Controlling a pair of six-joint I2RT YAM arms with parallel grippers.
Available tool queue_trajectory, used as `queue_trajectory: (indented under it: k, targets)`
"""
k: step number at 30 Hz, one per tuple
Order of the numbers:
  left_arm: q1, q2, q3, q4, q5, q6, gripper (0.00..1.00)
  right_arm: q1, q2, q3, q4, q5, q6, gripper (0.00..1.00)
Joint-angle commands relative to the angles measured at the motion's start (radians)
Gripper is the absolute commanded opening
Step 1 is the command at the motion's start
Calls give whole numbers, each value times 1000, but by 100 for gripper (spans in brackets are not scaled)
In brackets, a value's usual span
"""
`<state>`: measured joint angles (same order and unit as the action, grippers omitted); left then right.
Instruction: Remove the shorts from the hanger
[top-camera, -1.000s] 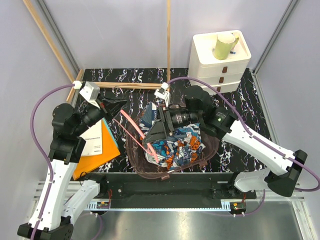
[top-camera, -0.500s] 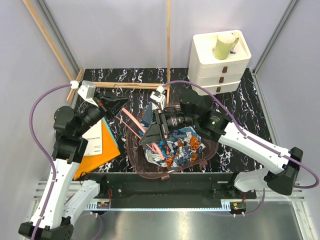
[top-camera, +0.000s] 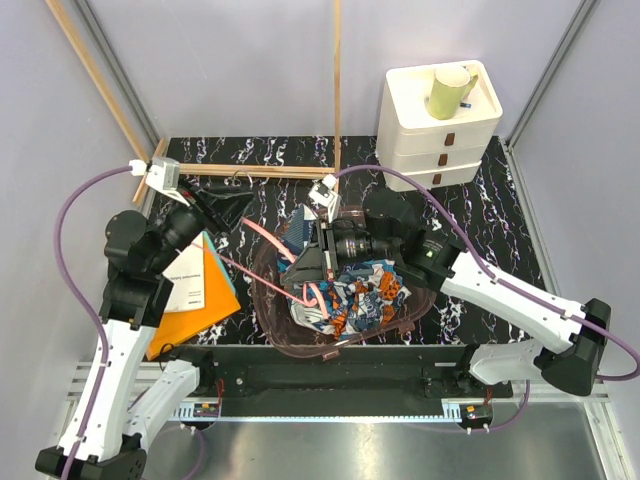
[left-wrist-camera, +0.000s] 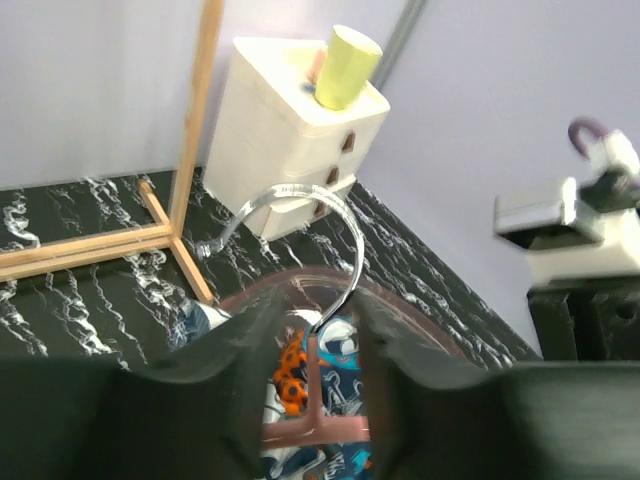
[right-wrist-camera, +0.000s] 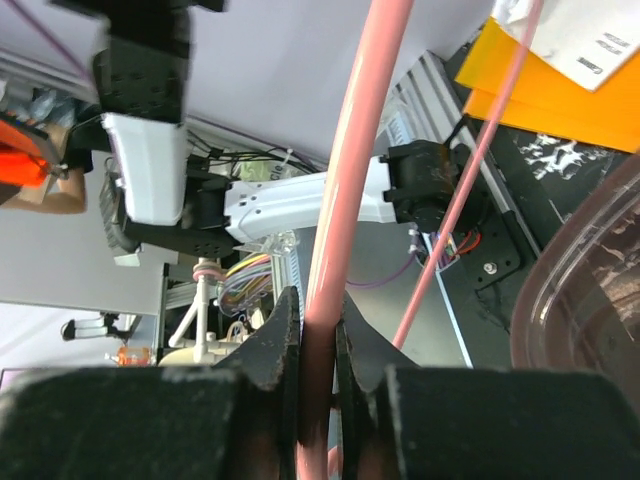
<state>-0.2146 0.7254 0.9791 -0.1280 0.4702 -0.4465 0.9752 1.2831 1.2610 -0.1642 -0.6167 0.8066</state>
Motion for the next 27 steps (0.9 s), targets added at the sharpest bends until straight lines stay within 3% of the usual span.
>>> queue_trajectory:
  k: [1,3,4,7,21,27]
  targets:
    - [6,-40,102,-16,-103,-41,59,5,-28,3,64,60,-12,0]
    - [4,-56,130,-90,-151,-38,65,5,-16,14,71,66,-20,0]
    - [4,-66,139,-114,-166,-34,73,5,-13,18,72,71,-24,0]
    - [4,-109,164,-200,-249,-24,79,3,8,46,71,100,-52,0]
    - [6,-287,176,-389,-343,8,83,-108,238,420,-8,285,-280,0]
    - [6,-304,156,-421,-357,28,90,-176,355,616,-6,327,-313,0]
